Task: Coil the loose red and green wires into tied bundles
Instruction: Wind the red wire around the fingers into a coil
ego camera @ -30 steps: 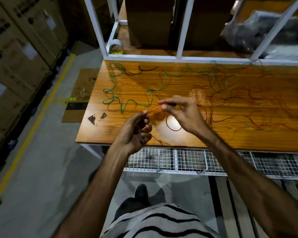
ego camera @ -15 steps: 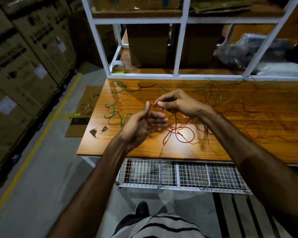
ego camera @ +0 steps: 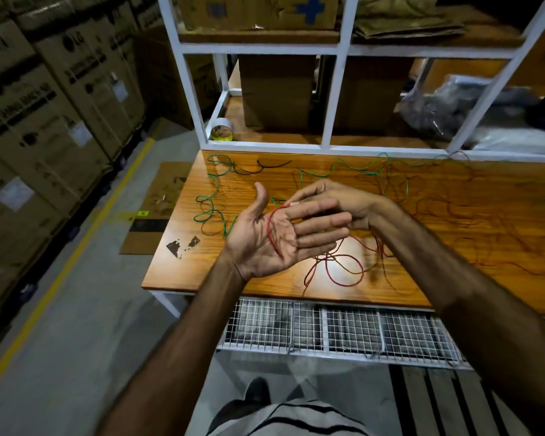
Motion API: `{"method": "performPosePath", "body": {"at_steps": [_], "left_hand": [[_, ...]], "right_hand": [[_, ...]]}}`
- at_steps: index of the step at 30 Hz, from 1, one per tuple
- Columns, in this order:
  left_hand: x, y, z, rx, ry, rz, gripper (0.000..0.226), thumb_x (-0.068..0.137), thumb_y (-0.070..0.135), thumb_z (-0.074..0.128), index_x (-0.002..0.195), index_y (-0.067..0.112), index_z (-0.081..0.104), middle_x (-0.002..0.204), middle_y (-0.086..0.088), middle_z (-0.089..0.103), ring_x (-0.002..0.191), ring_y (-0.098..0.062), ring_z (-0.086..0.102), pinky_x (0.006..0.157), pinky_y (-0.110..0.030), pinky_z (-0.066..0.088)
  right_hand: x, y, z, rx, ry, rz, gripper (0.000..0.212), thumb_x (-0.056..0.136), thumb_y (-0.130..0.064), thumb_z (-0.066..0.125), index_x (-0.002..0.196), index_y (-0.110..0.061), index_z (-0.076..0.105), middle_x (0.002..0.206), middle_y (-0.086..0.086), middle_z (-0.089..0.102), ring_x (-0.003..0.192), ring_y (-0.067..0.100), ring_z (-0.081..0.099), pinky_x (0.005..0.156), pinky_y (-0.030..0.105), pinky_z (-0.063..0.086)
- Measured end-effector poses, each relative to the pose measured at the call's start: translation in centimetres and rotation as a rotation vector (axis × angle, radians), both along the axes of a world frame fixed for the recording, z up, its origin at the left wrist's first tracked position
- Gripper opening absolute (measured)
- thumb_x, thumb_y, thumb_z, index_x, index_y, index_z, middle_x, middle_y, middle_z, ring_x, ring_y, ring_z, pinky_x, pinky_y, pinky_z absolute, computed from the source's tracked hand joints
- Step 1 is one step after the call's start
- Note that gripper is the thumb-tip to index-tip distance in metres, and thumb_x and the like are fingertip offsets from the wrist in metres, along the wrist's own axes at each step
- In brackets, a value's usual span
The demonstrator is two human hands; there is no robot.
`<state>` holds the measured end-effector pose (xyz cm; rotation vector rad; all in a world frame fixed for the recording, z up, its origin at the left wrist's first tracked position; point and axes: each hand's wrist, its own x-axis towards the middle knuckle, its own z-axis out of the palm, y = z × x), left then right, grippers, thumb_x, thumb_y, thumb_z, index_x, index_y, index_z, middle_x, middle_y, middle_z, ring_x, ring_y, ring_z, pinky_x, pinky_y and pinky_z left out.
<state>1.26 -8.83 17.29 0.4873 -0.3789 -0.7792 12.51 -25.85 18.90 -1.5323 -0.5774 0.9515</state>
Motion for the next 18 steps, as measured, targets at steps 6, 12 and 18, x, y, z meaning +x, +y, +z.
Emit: {"method": "performPosePath", "body": {"at_steps": [6,12,18], "left_hand": [[-0.6,0.0,-2.1,0.248,-0.013,-0.04,0.087,0.105,0.063,0.013,0.157,-0.006,0.021,0.162,-0.035,0.019,0.153,-0.045,0.017,0.126,-0.059,0.0],[-0.7,0.9,-2.5,0.381,-0.029,0.026,0.055,0.108,0.024,0.028,0.149,-0.011,0.035,0.154,-0.036,0.035,0.147,-0.043,0.036,0.125,-0.047,0.024],[-1.2,0.9,-2.0,0.01,0.176,0.044,0.054,0.101,0.005,0.027,0.153,-0.009,0.027,0.156,-0.031,0.038,0.145,-0.044,0.038,0.116,-0.048,0.04]], "right_hand": [[-0.7,-0.7,0.9,-0.094,0.011,0.157,0.019,0.102,-0.001,0.054,0.114,0.006,0.068,0.059,0.009,0.051,0.043,0.005,0.043,0.038,0.015,0.031],[-0.5,-0.1,0.5,-0.105,-0.104,0.149,0.012,0.092,-0.006,0.067,0.103,0.0,0.072,0.074,0.001,0.063,0.059,0.006,0.048,0.053,0.015,0.036],[-0.9,0.7,0.2,-0.002,-0.22,0.066,0.009,0.096,-0.002,0.063,0.103,-0.001,0.069,0.09,0.003,0.073,0.081,0.007,0.069,0.072,0.017,0.055]]}}
